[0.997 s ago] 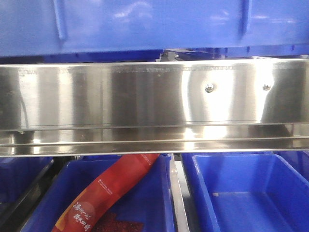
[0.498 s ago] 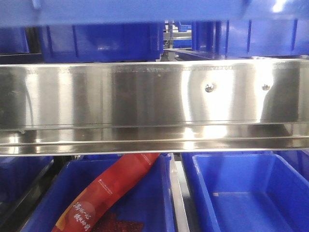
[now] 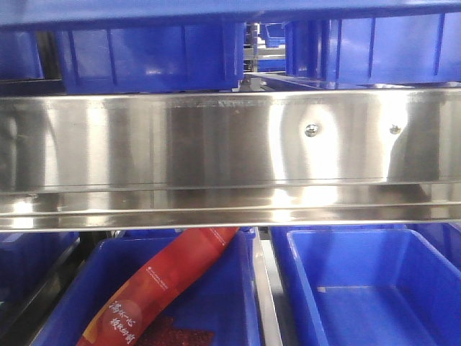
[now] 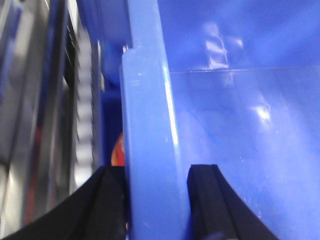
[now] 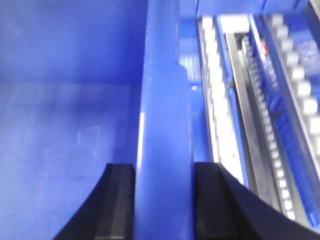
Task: Move blue bin to conveyor side
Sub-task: 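Lift the gripped blue bin and pull it out of the shelf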
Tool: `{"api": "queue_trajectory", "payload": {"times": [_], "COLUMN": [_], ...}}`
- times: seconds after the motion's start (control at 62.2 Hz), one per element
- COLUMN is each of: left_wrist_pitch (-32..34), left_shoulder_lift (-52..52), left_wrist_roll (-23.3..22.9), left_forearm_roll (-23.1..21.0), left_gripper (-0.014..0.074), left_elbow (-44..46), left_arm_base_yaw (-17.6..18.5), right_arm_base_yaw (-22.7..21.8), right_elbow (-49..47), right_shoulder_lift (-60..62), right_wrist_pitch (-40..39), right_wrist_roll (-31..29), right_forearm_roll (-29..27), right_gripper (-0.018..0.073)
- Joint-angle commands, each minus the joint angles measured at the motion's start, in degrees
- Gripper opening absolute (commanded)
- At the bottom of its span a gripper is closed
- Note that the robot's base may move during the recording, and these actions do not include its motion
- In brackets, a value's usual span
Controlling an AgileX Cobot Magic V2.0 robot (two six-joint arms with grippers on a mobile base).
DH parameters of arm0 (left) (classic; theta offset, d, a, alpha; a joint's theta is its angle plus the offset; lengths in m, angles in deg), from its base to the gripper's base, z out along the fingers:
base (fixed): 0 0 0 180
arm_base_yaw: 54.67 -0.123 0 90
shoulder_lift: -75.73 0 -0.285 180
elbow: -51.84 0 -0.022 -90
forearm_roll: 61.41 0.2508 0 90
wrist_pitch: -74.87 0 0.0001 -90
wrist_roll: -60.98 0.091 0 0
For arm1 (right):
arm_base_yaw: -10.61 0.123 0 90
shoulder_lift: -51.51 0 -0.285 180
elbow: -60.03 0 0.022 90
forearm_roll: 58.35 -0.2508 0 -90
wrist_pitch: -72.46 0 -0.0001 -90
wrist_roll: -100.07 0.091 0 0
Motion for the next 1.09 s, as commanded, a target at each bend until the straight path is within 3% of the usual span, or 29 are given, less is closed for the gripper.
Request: {"api": "queue_trajectory", "payload": {"times": [0.0, 0.161, 1.077], "left_wrist_pitch": [4.8, 7.0, 7.6], "left_shoulder_lift": [-3.7, -6.6, -7.4], "left_wrist_roll": [-0.3, -0.3, -0.3], "left_forearm_roll": [-0.5, -0.5, -0.5], "left_gripper": [-0.0017, -0.0017, -0.0017], "left_elbow": [-2.6, -6.1, -6.0], "left_arm_base_yaw": [0.2, 0.2, 0.2], "right_arm_base_yaw": [0.0, 0.0, 0.0], "right_elbow": [1.3, 4.4, 4.7], "right_shoulder_lift": [3.4, 6.1, 6.6], "right_wrist_pitch": [-4.9, -4.9, -5.1], "right_wrist_roll": [0.1, 0.1, 0.1], "right_forearm_roll": [1.5, 1.3, 1.0], "right_gripper": [-0.0080, -0.0080, -0.0080]}}
